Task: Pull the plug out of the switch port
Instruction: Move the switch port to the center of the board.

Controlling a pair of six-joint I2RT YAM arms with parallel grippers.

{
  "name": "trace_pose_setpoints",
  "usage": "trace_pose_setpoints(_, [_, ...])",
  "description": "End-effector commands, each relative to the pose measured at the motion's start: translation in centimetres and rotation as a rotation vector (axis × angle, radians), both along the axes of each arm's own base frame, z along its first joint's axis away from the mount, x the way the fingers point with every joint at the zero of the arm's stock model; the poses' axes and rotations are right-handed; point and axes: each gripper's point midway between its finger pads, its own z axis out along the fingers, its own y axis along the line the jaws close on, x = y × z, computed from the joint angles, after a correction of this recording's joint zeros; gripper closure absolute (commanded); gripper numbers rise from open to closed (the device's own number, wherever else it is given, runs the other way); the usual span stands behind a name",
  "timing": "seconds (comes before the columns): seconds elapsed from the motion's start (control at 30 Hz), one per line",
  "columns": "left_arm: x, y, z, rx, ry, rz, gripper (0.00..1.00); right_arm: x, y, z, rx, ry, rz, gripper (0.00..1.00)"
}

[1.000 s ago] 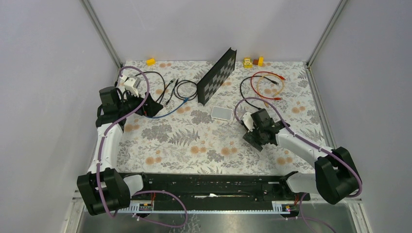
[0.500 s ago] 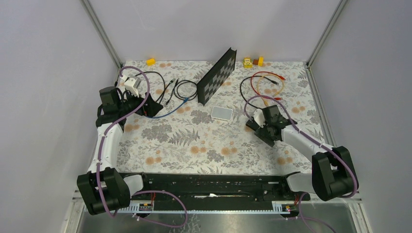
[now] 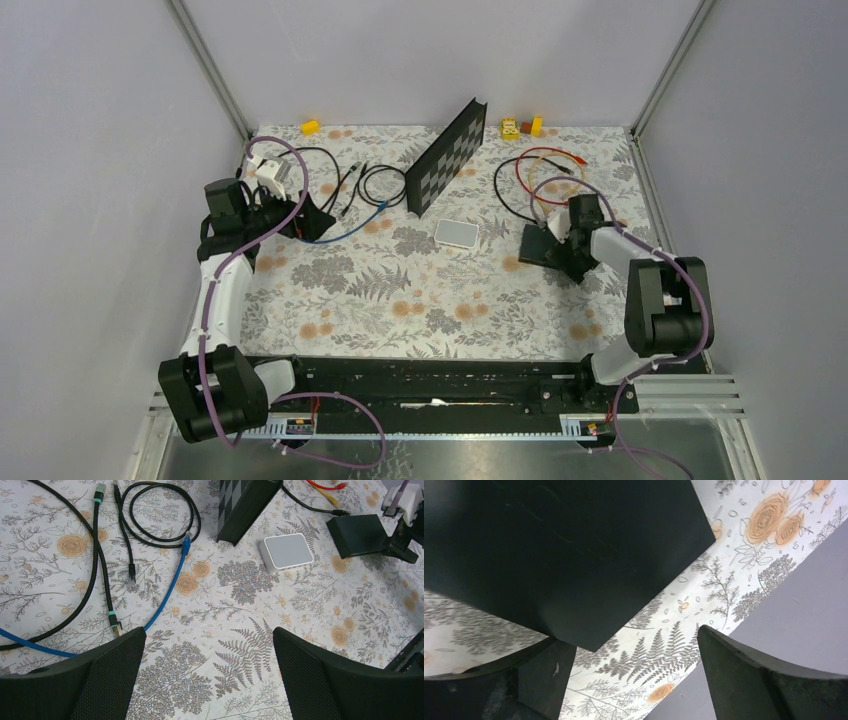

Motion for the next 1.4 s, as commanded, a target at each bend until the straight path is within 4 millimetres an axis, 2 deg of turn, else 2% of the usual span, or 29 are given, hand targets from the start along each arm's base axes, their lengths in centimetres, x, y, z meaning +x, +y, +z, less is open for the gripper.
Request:
trace_pose_setpoints(0.0, [0.5,0.1,1.7,0.021,-0.072,-0.021,0.01,1.3,-0.7,-0.8,0.143,0.019,-0.044,0.05])
trace_pose_setpoints(0.17, [0.4,0.1,1.7,0.024,-0.074,-0.019,0.01,1.3,0.1,-2.0,0.334,0.106,-0.033,0.14])
trace_pose_setpoints(0.4, [0.3,0.0,1.8,0.019,-0.070,-0.019,0.01,2.2,0.9,-3.4,0.438,0.179,0.062,0.37])
trace_pose_setpoints(0.67, [0.2,0.1,2.0,0.023,-0.075,-0.015,0.01,3.7,3.3,-2.7,0.550,0.179,0.113,0.43])
trace_pose_setpoints(0.93, [0.1,0.1,1.9,0.025,-0.072,-0.016,0.01,3.5,7.2,-3.1,0.537,0.218,0.193,0.44])
trace_pose_setpoints(1.0, [0.0,0.1,2.0,0.032,-0.075,-0.016,0.01,3.5,7.6,-3.1,0.536,0.214,0.194,0.44])
trace_pose_setpoints(1.03, [-0.1,0.1,2.0,0.036,-0.078,-0.016,0.01,3.5,8.5,-3.0,0.536,0.215,0.213,0.44])
trace_pose_setpoints(1.13, [-0.2,0.2,2.1,0.046,-0.084,-0.011,0.01,3.6,9.2,-2.6,0.563,0.205,0.205,0.43])
trace_pose_setpoints(1.37, [-0.3,0.9,2.0,0.087,-0.093,0.019,0.01,3.4,8.7,-0.3,0.556,0.121,0.142,0.13])
